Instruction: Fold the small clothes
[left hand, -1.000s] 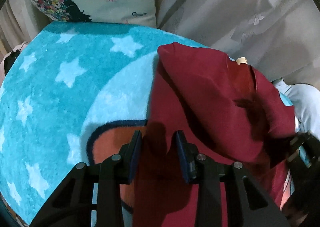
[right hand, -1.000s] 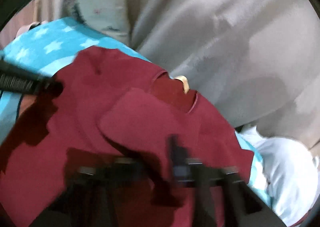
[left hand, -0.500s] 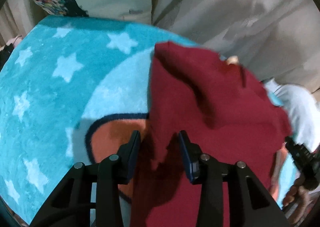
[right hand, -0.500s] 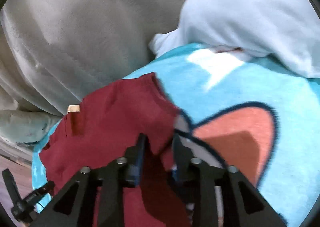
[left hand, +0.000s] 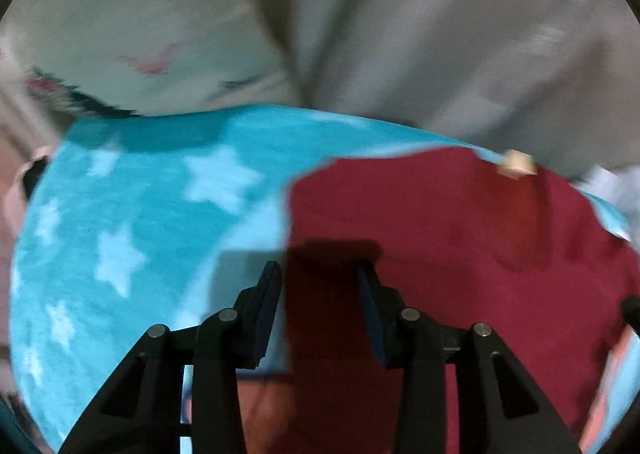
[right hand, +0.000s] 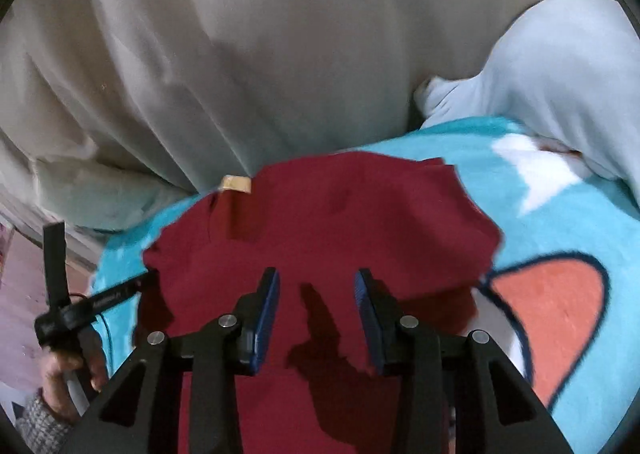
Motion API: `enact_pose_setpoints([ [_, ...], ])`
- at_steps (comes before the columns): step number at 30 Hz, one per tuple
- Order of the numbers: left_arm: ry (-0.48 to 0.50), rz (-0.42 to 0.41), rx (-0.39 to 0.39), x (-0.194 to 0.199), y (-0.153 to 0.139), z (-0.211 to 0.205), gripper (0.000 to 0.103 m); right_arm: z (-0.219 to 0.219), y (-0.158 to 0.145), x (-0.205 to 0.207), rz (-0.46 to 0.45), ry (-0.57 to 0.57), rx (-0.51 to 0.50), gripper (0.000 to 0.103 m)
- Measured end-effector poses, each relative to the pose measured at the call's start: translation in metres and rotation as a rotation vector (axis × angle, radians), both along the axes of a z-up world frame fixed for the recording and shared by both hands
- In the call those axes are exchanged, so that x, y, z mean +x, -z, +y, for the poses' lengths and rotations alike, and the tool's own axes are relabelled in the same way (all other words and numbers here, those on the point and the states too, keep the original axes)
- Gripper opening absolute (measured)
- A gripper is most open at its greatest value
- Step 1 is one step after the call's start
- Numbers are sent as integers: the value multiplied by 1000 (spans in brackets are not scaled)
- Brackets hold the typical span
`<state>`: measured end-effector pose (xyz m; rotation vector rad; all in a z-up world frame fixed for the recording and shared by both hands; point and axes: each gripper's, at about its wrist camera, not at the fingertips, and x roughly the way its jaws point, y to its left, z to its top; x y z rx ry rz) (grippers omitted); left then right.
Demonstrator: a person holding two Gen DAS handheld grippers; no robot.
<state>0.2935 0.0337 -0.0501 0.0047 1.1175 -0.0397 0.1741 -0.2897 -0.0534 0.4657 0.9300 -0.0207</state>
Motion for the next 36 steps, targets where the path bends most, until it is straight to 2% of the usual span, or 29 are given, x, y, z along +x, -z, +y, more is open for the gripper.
enact_pose_setpoints([
  [2, -27, 12, -59, 4, 4, 14, 39, -17, 17, 11, 41, 60, 38, 42],
  [5, -39, 10, -115, -4, -7, 30, 38, -42, 20, 2, 41, 137, 169, 42],
  [8, -46, -35, -200, -21, -26, 54, 39, -34, 2, -10, 18, 119, 149, 43],
  [10, -63, -52, -227, -36, -36, 71, 39, -8, -8, -6, 13, 36, 108, 43],
  [14, -110, -55, -261, -66, -41, 101, 45, 76, -17, 14, 3, -195, 29, 43],
  [19, -160, -31, -326, -102, -31, 132, 45, 192, -1, 46, 20, -451, -54, 44],
  [21, -177, -20, -346, -114, -24, 140, 45, 224, 9, 58, 27, -501, -106, 46],
  [23, -196, -11, -351, -126, -18, 148, 45, 252, 30, 74, 69, -505, -226, 50],
  [25, -218, 2, -368, -137, -11, 158, 45, 262, 51, 82, 134, -507, -253, 49],
  [26, -228, 6, -372, -140, -8, 162, 45, 263, 49, 80, 103, -502, -239, 26],
  [27, -239, 9, -375, -143, -6, 165, 45, 264, 50, 80, 115, -511, -205, 6],
  [32, -285, 23, -397, -151, 5, 182, 45, 279, 49, 85, 120, -483, -181, 4],
  [36, -276, 27, -406, -148, 5, 181, 45, 288, 41, 86, 109, -498, -119, 4],
])
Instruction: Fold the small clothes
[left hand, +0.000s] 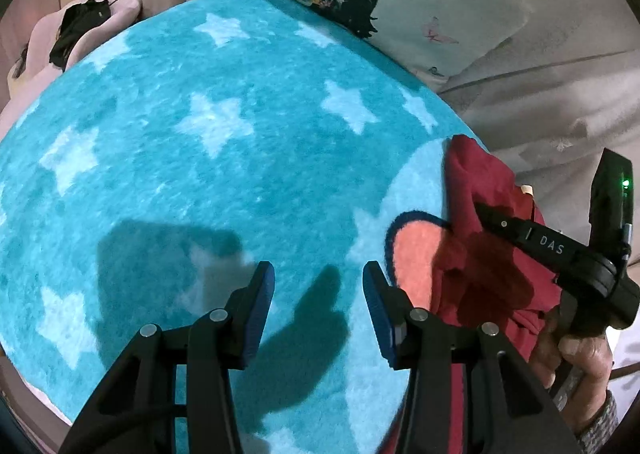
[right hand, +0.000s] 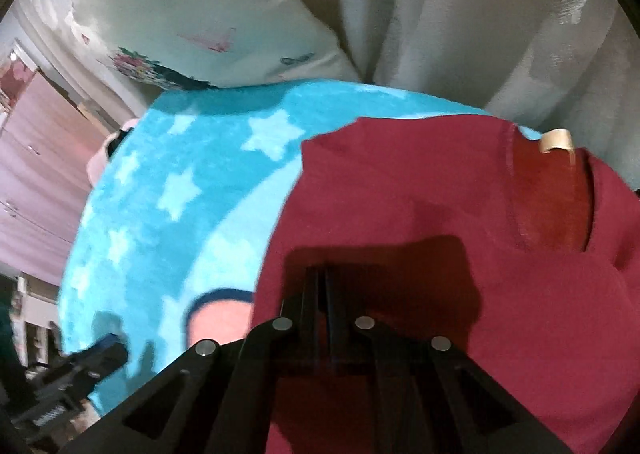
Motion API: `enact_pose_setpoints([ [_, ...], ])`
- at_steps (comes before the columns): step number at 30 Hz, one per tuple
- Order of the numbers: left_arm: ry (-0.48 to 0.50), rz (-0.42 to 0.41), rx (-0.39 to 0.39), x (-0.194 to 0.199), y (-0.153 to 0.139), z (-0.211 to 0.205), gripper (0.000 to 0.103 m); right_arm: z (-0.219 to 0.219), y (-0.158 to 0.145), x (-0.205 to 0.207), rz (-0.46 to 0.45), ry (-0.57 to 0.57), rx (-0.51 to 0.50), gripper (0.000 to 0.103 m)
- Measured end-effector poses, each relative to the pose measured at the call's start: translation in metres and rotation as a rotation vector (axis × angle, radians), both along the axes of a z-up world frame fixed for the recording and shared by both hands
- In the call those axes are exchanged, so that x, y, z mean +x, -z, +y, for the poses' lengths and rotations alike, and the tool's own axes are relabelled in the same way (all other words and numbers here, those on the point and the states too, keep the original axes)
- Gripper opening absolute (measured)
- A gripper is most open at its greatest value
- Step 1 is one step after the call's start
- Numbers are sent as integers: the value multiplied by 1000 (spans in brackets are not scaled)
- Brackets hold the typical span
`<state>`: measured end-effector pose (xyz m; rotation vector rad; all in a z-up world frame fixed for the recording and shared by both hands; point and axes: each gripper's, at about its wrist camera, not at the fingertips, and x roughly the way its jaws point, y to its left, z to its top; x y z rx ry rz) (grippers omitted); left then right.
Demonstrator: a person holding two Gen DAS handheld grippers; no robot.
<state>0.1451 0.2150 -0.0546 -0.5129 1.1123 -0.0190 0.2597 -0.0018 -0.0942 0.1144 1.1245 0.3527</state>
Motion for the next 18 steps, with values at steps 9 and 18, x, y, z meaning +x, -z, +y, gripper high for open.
enact_pose_setpoints([
  [9, 94, -42, 17, 11, -10, -37, 45, -54, -28, -26, -68, 33, 23, 17],
  [18, 66, -4, 11, -12, -8, -51, 47, -307, -3, -88, 30, 632, 303, 35],
])
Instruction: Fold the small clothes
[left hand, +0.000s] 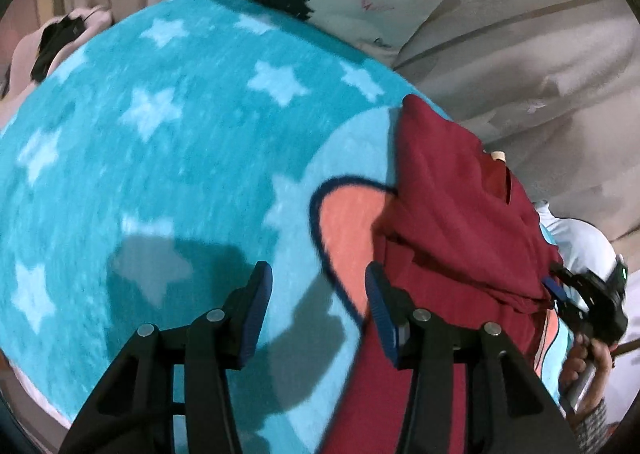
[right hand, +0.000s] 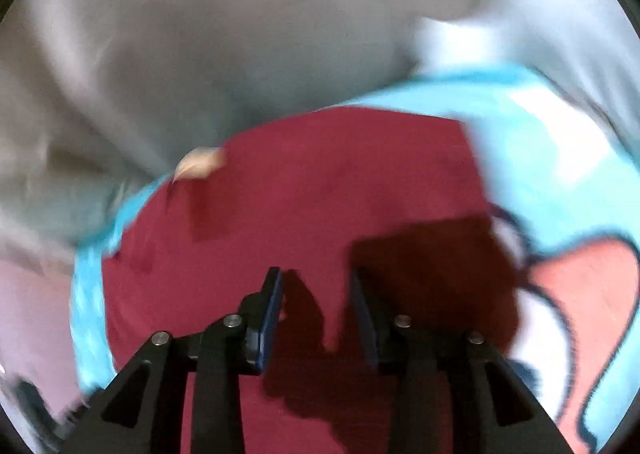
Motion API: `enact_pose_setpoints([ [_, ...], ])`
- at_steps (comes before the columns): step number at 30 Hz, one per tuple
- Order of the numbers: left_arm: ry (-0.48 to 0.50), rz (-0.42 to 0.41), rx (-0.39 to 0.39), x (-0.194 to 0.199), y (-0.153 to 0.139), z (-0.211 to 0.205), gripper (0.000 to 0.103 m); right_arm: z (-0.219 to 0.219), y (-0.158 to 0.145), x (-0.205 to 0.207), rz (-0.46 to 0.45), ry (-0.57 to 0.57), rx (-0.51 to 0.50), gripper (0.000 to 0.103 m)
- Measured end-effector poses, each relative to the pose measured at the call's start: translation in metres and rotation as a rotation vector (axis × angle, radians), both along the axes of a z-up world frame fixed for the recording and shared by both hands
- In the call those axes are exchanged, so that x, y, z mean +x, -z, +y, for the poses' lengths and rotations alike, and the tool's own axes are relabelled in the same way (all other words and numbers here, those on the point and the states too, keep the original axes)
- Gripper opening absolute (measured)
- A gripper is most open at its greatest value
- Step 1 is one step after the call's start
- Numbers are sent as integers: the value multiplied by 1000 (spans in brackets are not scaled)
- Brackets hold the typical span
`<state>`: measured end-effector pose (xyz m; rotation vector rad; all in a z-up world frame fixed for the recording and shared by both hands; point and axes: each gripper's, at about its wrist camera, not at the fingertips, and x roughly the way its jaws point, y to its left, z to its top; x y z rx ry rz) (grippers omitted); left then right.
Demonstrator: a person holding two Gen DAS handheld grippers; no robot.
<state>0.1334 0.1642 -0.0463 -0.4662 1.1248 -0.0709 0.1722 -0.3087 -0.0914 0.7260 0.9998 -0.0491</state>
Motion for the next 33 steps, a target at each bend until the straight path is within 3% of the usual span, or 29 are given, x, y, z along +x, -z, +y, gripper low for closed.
enact_pose_setpoints([
  [1, -2, 6, -4, -4, 2, -1, 48, -17, -1, -15, -15, 36, 58, 35],
  [3, 9, 14, -16, -15, 7, -6, 50, -37, -9, -47, -30, 82, 59, 35],
  [4, 24, 22, -25, -22, 11, -11, 51, -42, -12, -62, -38, 75, 57, 44],
  [5, 38, 31, -34, -27, 15, -16, 51, -44, -14, -82, -31, 55, 48, 50],
  [7, 65, 57, -38, -38, 24, -26, 51, -44, -8, -110, 0, 0, 56, 50],
  [9, 82, 23, 0, -52, 22, -34, 54, -42, 2, -131, 35, -34, 68, 50],
  [11, 129, 32, -11, -61, 23, -43, 56, -36, 15, -149, 71, -81, 113, 50],
  [17, 155, 23, -93, -105, 26, -55, 64, -6, 42, -180, 67, -223, 278, 50],
  [20, 139, 17, -131, -127, 27, -56, 65, -2, 53, -187, 82, -250, 393, 50],
  [25, 98, 13, -204, -156, 31, -58, 65, 4, 68, -214, 99, -297, 502, 50],
  [33, 82, 2, -220, -177, 34, -66, 65, 19, 75, -236, 116, -375, 557, 50],
])
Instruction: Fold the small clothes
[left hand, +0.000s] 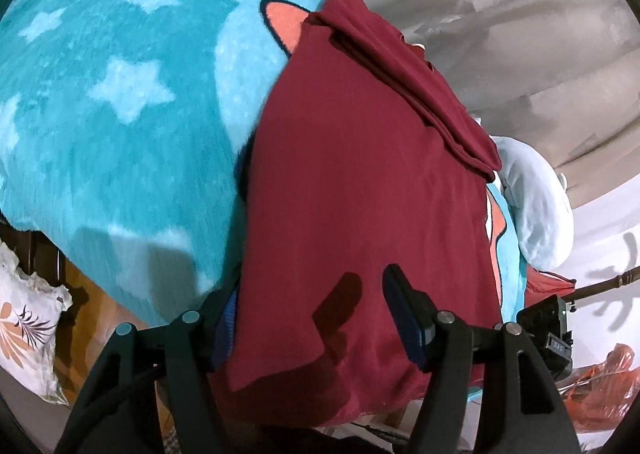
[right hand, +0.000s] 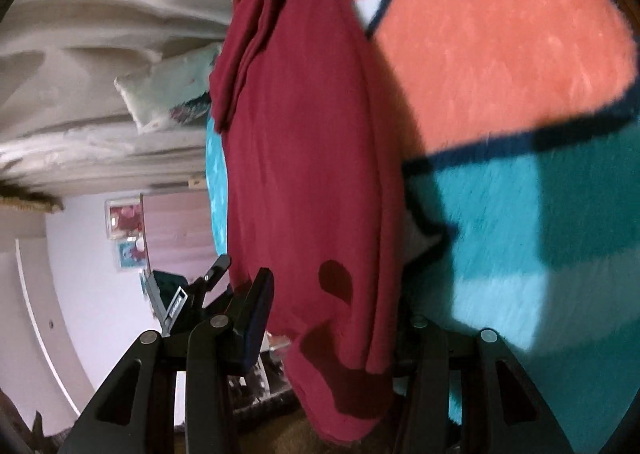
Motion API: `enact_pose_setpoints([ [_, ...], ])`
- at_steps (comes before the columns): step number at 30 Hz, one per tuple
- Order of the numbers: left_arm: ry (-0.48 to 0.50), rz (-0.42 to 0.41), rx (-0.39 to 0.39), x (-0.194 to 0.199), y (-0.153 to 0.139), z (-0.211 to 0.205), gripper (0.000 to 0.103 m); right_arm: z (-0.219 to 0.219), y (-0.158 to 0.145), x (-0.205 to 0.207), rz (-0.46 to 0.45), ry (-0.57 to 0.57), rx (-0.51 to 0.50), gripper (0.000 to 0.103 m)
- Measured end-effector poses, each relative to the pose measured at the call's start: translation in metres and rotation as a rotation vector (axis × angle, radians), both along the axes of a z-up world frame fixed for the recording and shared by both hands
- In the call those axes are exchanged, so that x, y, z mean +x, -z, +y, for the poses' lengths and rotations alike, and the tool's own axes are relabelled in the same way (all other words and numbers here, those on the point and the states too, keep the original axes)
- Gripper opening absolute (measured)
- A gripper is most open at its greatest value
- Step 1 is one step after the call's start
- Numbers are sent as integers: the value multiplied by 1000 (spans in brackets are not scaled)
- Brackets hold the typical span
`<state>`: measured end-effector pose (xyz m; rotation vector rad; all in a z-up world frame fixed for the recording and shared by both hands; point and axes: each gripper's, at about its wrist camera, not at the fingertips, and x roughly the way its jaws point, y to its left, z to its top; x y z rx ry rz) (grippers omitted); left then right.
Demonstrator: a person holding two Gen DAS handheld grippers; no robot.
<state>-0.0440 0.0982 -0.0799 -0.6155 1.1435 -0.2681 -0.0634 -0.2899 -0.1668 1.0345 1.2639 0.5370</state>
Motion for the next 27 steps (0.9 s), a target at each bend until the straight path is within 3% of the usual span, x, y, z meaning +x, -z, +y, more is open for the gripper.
enact_pose_setpoints([
  [6, -37, 34, -63, -19, 5, 3, 65, 25, -3, 0, -12, -47, -33, 47],
  [7, -43, 42, -58, -19, 6, 4, 58, 26, -3, 0, -11, -42, -40, 45],
  [8, -53, 58, -34, -20, 6, 5, 48, 26, -3, 1, -6, -41, -55, 36],
  [9, -61, 82, -11, -19, 8, 6, 19, 23, -2, 0, 2, -40, -68, 28],
  [10, -63, 117, -14, -18, 12, 9, 9, 22, 0, 0, 18, -33, -75, 17],
  [14, -116, 129, -76, -21, 10, 24, 9, 24, -4, 3, 14, -48, -69, 9],
  [21, -72, 74, -6, -28, -22, 12, 9, 38, -41, -6, -105, -197, -57, 7],
  [27, -41, 113, 23, -43, -22, 17, 9, 52, -50, -22, -125, -304, -26, 4],
])
